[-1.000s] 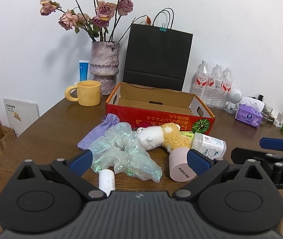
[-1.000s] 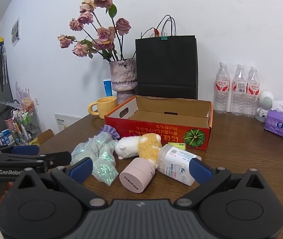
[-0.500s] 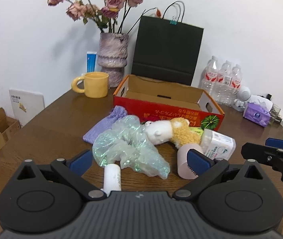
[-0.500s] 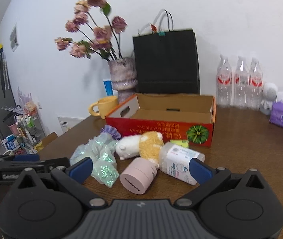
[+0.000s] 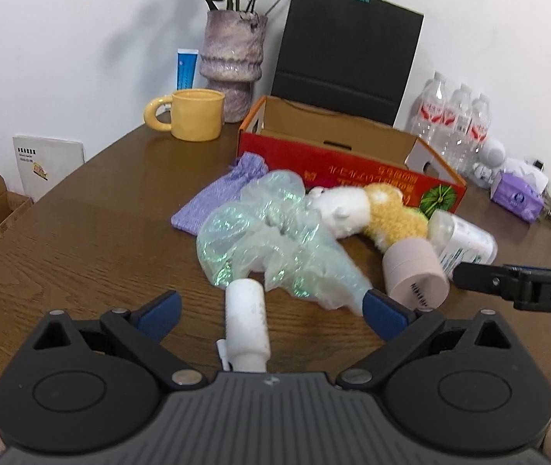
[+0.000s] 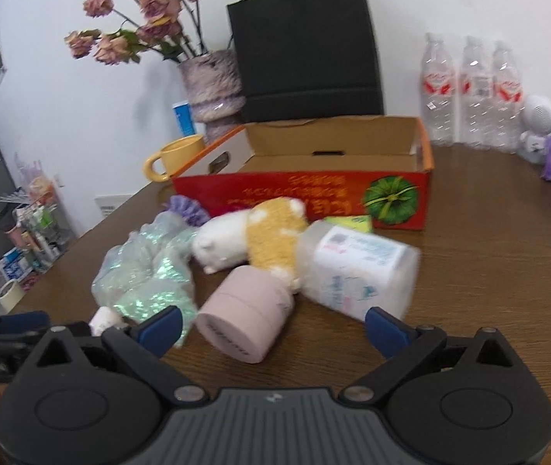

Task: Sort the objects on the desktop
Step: 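Grasp the white spray bottle with the left tool while the right tool grasps the pink jar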

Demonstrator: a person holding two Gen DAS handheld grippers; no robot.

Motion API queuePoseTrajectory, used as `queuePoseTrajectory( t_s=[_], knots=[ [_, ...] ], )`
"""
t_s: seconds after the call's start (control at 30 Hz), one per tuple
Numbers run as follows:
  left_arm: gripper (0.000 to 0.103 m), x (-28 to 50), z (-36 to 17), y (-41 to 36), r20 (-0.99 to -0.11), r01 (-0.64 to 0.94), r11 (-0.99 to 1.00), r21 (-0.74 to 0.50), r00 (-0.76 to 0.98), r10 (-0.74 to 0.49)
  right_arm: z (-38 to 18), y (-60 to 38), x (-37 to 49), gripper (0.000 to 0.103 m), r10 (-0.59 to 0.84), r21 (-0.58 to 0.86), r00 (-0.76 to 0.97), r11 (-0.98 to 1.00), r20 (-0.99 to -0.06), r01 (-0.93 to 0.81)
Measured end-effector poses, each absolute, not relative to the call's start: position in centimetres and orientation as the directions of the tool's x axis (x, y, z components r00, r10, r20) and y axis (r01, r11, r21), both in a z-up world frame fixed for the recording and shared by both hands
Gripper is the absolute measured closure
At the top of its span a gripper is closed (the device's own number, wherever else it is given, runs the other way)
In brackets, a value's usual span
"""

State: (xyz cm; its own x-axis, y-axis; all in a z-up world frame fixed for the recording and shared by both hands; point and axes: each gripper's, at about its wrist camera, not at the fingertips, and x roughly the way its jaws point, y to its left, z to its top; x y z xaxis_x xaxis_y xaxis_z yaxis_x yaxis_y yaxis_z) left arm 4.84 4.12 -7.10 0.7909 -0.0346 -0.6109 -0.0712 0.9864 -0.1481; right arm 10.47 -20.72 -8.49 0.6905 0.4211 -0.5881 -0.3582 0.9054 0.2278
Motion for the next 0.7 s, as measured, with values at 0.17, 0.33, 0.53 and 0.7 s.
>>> queuePoseTrajectory(
  t_s=[0.17,0.33,0.53,0.7],
  knots=[
    [0.009,5.8,-8.3,5.3,-0.63,-0.086,0.979,-0.186,0.775,-0.051,-9.3,-19.0,11.3,0.01,0.402,0.231,0.699,0.915,-0.591,-0.331],
    [0.03,6.2,-9.4,6.1,-0.657,-0.07,0.979,-0.193,0.75,-0.076,-10.2,-17.6,12.3,0.018,0.361,0.23,0.695,0.933,-0.622,-0.278],
    [0.038,5.5,-9.9,5.9,-0.662,-0.026,0.983,-0.182,0.742,-0.103,-10.9,-16.1,11.7,0.03,0.304,0.183,0.717,0.953,-0.628,-0.243],
    [0.054,5.4,-10.2,6.0,-0.647,-0.011,0.981,-0.196,0.752,-0.121,-11.3,-15.9,11.8,0.048,0.288,0.185,0.719,0.958,-0.632,-0.22]
  ],
)
